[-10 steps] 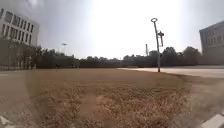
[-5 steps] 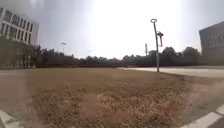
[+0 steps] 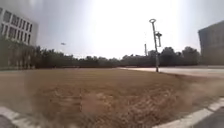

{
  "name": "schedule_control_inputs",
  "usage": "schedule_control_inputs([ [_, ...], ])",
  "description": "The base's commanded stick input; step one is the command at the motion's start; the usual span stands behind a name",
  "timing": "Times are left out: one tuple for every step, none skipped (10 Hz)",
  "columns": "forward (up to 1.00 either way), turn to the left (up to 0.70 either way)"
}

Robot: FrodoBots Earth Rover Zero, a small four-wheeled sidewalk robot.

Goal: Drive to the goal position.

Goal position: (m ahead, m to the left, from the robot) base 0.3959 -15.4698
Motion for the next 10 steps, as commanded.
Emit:
schedule_control_inputs([
  [-0.70, 0.00],
  [-0.70, 0.00],
  [-0.70, -0.01],
  [-0.70, -0.14],
  [-0.70, -0.35],
  [-0.70, -0.35],
  [-0.68, -0.36],
  [-0.05, -0.68],
  [0.03, -0.70],
  [0.04, -0.70],
])
